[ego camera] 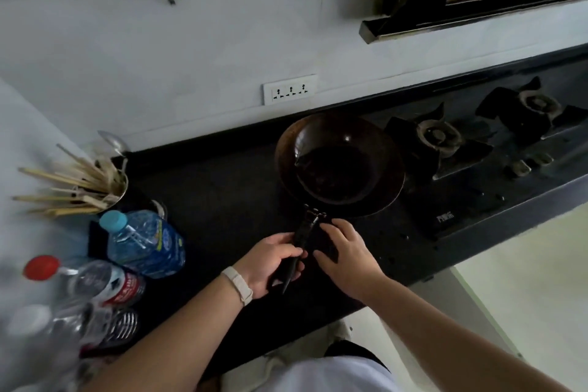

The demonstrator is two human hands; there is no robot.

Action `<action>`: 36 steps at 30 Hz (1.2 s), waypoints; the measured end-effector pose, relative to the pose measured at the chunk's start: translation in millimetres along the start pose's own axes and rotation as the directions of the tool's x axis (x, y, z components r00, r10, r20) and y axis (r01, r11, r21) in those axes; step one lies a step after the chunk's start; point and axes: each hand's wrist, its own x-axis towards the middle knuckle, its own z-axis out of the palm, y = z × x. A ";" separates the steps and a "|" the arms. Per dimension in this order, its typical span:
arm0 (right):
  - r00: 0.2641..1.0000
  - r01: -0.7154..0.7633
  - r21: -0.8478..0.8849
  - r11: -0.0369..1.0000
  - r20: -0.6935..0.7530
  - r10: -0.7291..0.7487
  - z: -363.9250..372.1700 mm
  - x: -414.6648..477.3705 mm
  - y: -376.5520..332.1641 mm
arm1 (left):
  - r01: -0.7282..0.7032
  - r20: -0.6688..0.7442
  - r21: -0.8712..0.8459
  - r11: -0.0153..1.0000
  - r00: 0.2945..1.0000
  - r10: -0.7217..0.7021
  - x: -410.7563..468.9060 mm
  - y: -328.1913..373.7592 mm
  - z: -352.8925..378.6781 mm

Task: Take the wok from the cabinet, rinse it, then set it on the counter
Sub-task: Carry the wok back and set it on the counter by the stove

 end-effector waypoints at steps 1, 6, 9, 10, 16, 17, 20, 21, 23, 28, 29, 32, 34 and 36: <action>0.999 0.051 -0.046 0.998 0.010 -0.051 0.8 4.0 -4.9 | -0.015 -0.009 0.022 1.000 1.000 0.015 -6.5 -2.4 -6.3; 0.979 0.176 -0.121 0.977 0.128 -0.160 9.2 25.0 -29.2 | -0.101 -0.167 0.014 0.995 0.981 0.102 -30.1 -10.8 -37.3; 0.969 0.195 -0.102 0.976 0.173 -0.176 17.2 34.9 -42.2 | -0.170 -0.273 -0.015 0.985 0.949 0.159 -36.4 -9.4 -54.7; 0.969 0.200 -0.102 0.975 0.169 -0.181 19.4 38.2 -45.5 | -0.184 -0.292 -0.003 0.983 0.940 0.175 -37.9 -7.3 -59.7; 0.965 0.203 -0.150 0.968 0.195 -0.173 23.3 56.9 -61.9 | -0.293 -0.416 -0.010 0.956 0.871 0.262 -35.1 9.1 -76.9; 0.965 0.204 -0.152 0.967 0.199 -0.172 23.7 59.4 -63.8 | -0.306 -0.427 -0.011 0.952 0.862 0.273 -33.5 10.9 -78.6; 0.966 0.184 -0.156 0.970 0.214 -0.149 24.6 64.9 -68.9 | -0.321 -0.458 -0.003 0.947 0.842 0.284 -31.8 16.8 -81.7; 0.966 0.176 -0.160 0.971 0.216 -0.140 24.6 66.2 -70.8 | -0.322 -0.468 -0.001 0.947 0.837 0.284 -31.5 18.7 -82.1; 0.967 0.158 -0.161 0.974 0.227 -0.119 23.9 67.5 -74.1 | -0.306 -0.480 0.011 0.952 0.834 0.273 -32.1 22.1 -82.1; 0.956 0.153 -0.163 0.975 0.274 -0.105 16.3 64.8 -73.9 | -0.253 -0.468 0.076 0.965 0.845 0.258 -35.3 23.4 -83.8; 0.954 0.162 -0.163 0.973 0.279 -0.112 13.7 61.6 -73.4 | -0.244 -0.462 0.100 0.965 0.848 0.262 -36.1 23.3 -84.8; 0.953 0.182 -0.190 0.965 0.274 -0.126 6.9 49.4 -69.0 | -0.202 -0.475 0.342 0.918 0.805 0.354 -41.4 24.1 -86.4; 0.960 0.183 -0.214 0.960 0.250 -0.127 0.1 40.1 -66.8 | -0.151 -0.465 0.576 0.803 0.747 0.474 -46.6 25.1 -84.2; 0.968 0.180 -0.247 0.952 0.218 -0.126 -9.6 29.6 -64.3 | -0.111 -0.388 0.748 0.655 0.726 0.567 -52.9 26.9 -78.0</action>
